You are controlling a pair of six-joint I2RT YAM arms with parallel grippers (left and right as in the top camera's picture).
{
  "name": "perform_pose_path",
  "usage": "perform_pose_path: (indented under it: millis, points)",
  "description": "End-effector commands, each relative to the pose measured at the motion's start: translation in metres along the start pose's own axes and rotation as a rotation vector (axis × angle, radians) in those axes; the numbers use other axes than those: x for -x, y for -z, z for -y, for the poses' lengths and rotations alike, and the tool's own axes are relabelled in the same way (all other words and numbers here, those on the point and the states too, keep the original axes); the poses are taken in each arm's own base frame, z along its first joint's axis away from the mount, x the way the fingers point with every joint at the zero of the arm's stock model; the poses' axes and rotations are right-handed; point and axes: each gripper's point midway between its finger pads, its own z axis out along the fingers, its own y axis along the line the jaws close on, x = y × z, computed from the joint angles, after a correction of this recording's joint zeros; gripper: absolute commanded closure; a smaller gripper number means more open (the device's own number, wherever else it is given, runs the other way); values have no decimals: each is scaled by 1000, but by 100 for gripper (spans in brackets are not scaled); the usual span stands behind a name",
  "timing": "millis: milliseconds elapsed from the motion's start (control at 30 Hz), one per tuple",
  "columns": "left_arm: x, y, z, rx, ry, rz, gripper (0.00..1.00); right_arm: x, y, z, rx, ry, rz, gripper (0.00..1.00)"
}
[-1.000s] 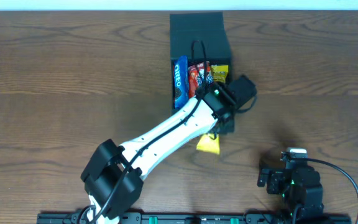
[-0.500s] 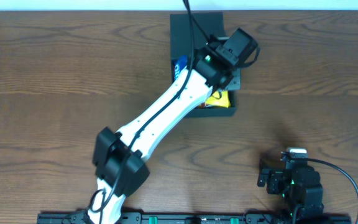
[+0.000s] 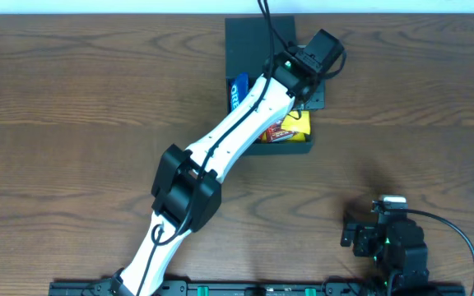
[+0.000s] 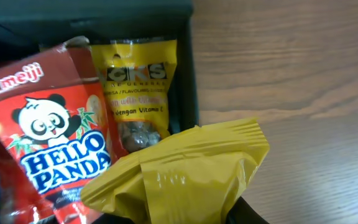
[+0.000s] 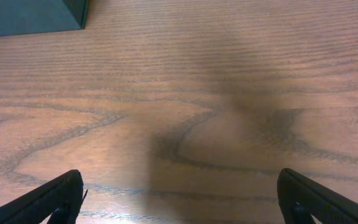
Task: Pack container
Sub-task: 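Lift the yellow bar and place it into the black box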
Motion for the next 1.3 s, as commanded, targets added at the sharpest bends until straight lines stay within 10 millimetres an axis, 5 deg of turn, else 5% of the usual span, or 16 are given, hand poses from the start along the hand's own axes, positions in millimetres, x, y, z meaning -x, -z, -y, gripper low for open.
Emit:
perform_pose_path:
  millis: [0,367,667,1000,1067,1133,1267]
  points:
    - [4,-5,4,-40,28,-16,70,-4,-2,3,-13,-2,-9,1]
    - [12,-11,7,-60,91,9,69,-4,-2,3,-13,-2,-9,1]
    - [4,-38,-3,-28,112,-35,69,-4,-2,3,-13,-2,-9,1]
    - [13,-42,-17,-3,140,-24,64,-4,-2,3,-13,-2,-8,1]
    - [14,-42,-20,-1,145,-23,55,-4,-2,3,-13,-2,-9,1]
    - [15,-42,-21,0,146,-23,33,-4,-2,3,-13,-2,-8,1]
    - [13,-42,-22,5,146,-30,15,-4,-2,3,-13,-2,-8,1]
